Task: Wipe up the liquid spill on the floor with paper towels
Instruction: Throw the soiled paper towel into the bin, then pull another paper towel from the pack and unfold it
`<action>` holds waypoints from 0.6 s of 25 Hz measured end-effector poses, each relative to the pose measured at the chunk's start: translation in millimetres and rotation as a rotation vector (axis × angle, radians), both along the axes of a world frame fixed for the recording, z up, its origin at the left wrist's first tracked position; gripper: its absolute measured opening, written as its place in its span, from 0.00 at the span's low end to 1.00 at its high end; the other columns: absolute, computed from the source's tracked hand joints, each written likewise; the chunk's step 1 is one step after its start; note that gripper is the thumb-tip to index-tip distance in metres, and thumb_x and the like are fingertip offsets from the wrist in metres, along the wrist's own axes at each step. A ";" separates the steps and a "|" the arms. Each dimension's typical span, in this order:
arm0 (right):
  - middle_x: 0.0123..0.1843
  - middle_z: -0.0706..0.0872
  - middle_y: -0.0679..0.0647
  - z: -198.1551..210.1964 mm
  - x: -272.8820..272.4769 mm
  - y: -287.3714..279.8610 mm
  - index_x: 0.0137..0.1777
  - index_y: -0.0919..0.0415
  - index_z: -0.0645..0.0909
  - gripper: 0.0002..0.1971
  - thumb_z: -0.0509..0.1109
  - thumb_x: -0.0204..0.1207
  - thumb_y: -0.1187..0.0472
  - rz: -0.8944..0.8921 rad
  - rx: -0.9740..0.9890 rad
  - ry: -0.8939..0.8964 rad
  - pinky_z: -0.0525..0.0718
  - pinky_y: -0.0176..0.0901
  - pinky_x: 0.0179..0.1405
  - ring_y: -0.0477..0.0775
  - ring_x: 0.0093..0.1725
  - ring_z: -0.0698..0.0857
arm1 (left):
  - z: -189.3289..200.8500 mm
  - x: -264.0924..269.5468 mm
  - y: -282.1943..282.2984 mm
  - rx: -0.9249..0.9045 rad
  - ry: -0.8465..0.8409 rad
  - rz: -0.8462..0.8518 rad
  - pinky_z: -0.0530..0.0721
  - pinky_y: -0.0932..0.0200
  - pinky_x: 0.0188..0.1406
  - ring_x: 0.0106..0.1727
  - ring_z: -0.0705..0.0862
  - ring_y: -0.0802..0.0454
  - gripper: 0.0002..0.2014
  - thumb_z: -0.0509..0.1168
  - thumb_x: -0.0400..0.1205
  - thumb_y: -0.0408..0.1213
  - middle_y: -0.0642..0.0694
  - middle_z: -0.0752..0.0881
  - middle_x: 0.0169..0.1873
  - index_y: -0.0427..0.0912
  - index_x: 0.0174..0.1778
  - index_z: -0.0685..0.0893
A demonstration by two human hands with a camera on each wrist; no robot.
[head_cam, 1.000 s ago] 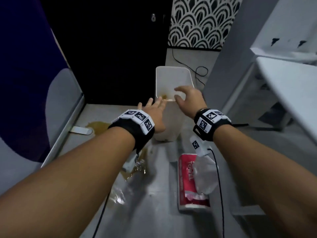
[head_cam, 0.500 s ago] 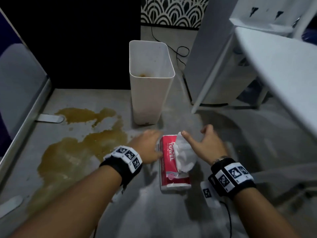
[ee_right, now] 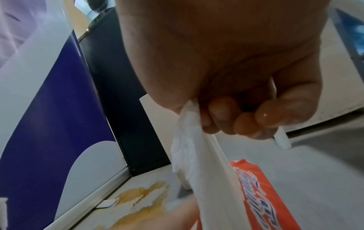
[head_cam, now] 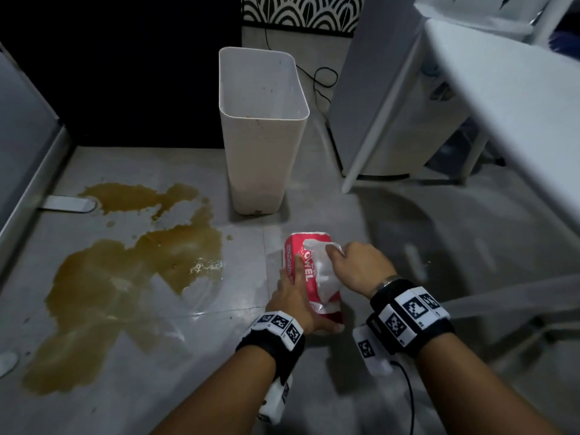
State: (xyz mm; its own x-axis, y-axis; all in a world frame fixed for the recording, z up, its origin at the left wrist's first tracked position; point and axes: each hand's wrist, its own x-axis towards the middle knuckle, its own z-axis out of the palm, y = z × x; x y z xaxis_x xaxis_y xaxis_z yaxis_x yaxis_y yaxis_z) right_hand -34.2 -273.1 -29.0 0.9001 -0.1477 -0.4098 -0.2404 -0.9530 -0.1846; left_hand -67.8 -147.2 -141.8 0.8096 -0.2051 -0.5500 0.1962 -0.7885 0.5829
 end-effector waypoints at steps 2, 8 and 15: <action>0.56 0.88 0.66 4.0 2.3 2.5 0.55 0.66 0.84 0.28 0.50 0.88 0.43 0.041 -0.042 -0.005 0.76 0.48 0.48 0.66 0.57 0.85 | 0.5 0.6 -4.0 -0.031 0.015 0.041 0.82 0.41 0.66 0.75 0.73 0.36 0.83 0.83 0.44 0.64 0.42 0.60 0.81 0.60 0.79 0.23; 0.37 0.81 0.58 30.8 8.9 -0.1 0.34 0.58 0.73 0.26 0.51 0.88 0.42 0.106 -0.083 0.032 0.73 0.44 0.41 0.62 0.40 0.81 | 9.0 0.9 -8.2 -0.015 0.054 0.080 0.79 0.40 0.69 0.75 0.72 0.36 0.83 0.86 0.47 0.58 0.40 0.63 0.79 0.61 0.77 0.21; 0.31 0.78 0.57 77.0 11.6 -1.6 0.33 0.62 0.76 0.28 0.53 0.87 0.44 0.131 -0.069 0.065 0.73 0.46 0.40 0.62 0.38 0.80 | 10.0 3.7 -10.1 0.038 0.075 0.063 0.79 0.40 0.68 0.73 0.74 0.35 0.84 0.87 0.49 0.56 0.37 0.66 0.76 0.57 0.77 0.19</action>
State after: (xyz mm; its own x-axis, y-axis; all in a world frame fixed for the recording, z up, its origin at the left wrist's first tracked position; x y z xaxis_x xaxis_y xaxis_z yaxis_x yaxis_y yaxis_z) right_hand -22.6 -274.7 48.0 0.8854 -0.0605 -0.4608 -0.1226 -0.9868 -0.1060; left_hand -64.1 -157.3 -131.7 0.7764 -0.1330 -0.6161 0.2878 -0.7948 0.5343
